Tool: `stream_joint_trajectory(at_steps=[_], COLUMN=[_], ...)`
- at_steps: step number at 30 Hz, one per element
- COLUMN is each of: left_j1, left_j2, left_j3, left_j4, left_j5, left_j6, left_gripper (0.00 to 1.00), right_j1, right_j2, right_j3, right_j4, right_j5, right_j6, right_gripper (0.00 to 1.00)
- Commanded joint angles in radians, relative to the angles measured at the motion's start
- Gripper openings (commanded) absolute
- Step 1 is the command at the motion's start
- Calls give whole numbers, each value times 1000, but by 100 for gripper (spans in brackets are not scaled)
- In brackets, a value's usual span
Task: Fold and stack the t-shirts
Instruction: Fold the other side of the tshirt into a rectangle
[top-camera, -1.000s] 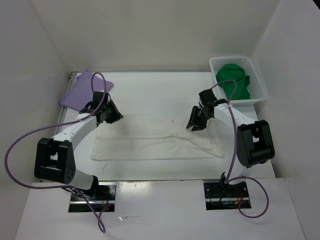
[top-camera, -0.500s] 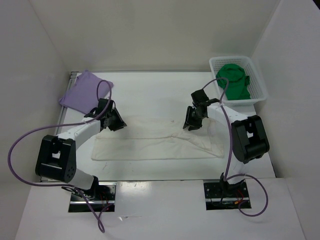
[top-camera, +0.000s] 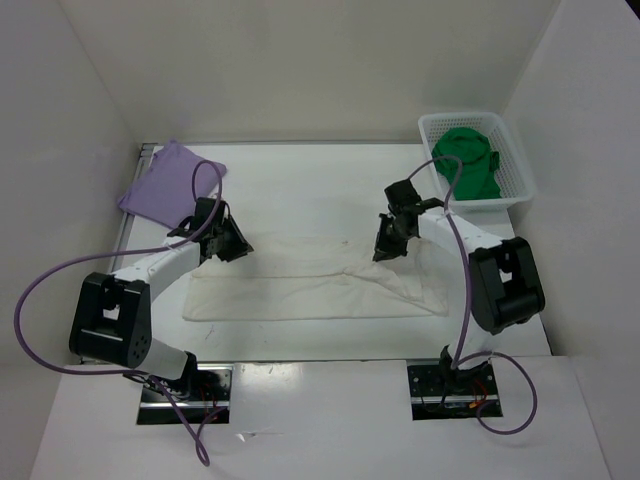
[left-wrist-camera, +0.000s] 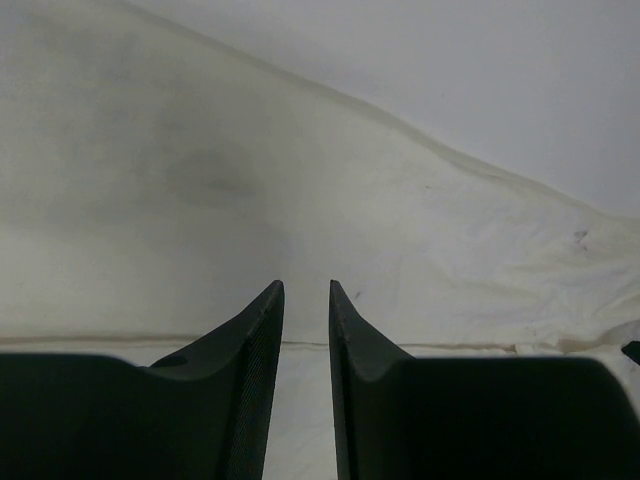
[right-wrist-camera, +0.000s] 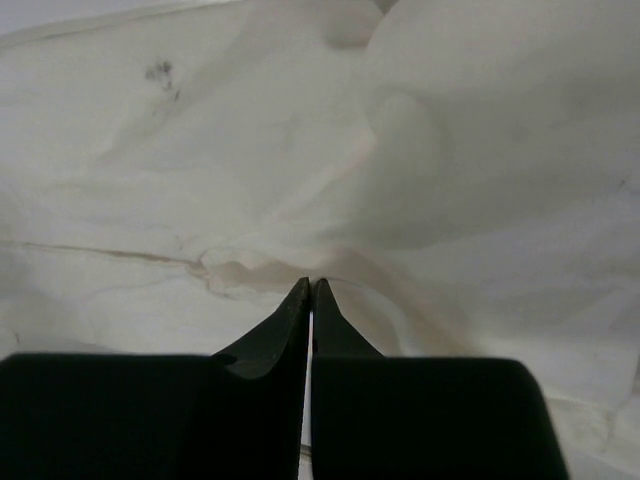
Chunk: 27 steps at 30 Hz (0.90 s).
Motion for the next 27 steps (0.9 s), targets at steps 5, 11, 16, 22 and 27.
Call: stream_joint_trajectory(at_steps=[5,11,16,22,27], left_j1=[-5,-5,-5,-5,-14], left_j2=[-34,-24,-15,-15,-6], left_j3=[10,30,39,70,107], left_j4=[38,47,57,57,57], left_j5=[17,26,37,28,49], left_j6=[-28,-37,-37,-26,-26], left_gripper=[32,32,32,32,32], right_j1=[42,137,195,194,103], right_j2=[-201,-219,-199,-190,-190], right_j3=[-84,-144,-167,-92,-37], right_j4=[-99,-66,2,-32,-95], right_j5=[-97,-175,-240,-259,-195], right_j6=[29,118,210,163,84], right_gripper=[0,1,8,42,34])
